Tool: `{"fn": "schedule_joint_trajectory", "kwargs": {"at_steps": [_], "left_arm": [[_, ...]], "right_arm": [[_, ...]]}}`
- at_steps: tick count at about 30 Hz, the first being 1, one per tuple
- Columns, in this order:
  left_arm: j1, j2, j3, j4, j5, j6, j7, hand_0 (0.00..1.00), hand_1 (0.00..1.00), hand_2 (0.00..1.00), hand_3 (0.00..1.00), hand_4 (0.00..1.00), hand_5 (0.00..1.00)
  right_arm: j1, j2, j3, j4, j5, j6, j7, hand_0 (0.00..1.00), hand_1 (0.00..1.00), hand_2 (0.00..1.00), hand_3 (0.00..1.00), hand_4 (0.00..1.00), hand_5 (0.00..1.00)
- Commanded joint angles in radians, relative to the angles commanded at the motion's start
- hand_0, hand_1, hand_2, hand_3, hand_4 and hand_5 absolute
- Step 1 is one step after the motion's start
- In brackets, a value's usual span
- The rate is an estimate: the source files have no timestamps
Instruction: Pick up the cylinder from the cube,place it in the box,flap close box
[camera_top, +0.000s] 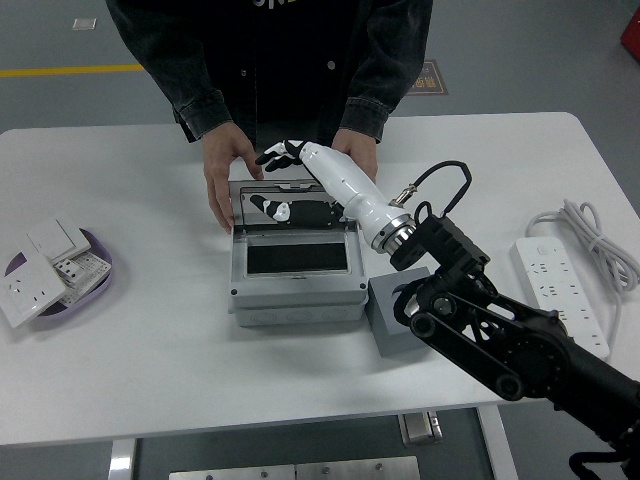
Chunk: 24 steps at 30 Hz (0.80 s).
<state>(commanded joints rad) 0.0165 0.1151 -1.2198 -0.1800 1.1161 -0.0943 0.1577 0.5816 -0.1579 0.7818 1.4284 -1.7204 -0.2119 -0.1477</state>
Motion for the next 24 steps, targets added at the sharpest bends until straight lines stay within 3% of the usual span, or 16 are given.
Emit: {"fn": "schedule_joint_trajectory", "kwargs": {"at_steps": [1,8,14,24], "left_arm": [[-0.001,0.001,-0.001,0.0,0.001,0.0,0.0,0.64,0.666,0.584,0.652,0.729,0.361],[-0.008,0.005,0.001,0.0,0.006,-0.001,0.001,0.64,0.665,0.583,0.652,0.73,0.362],[-0.01,0.006,0.002,0.0,0.008,-0.001,0.001,0.64,0.666,0.582,0.651,0.73,0.361],[-0.01,0.008,0.0,0.0,0.008,-0.001,0.0,0.64,0.665,0.582,0.65,0.73,0.359]], "right_arm": [[0.013,-0.002,-0.001,-0.013,0.009,0.0,-0.002,0.589,0.604,0.621,0.673,0.736,0.395],[0.117,0.005,-0.05,-0.163,0.072,0.004,0.003,0.556,0.596,0.617,0.669,0.737,0.397],[0.138,0.002,-0.106,-0.265,0.098,0.005,0.015,0.546,0.59,0.612,0.669,0.728,0.387],[0.102,-0.071,-0.158,-0.128,0.078,-0.008,0.016,0.542,0.587,0.608,0.666,0.71,0.375]]}}
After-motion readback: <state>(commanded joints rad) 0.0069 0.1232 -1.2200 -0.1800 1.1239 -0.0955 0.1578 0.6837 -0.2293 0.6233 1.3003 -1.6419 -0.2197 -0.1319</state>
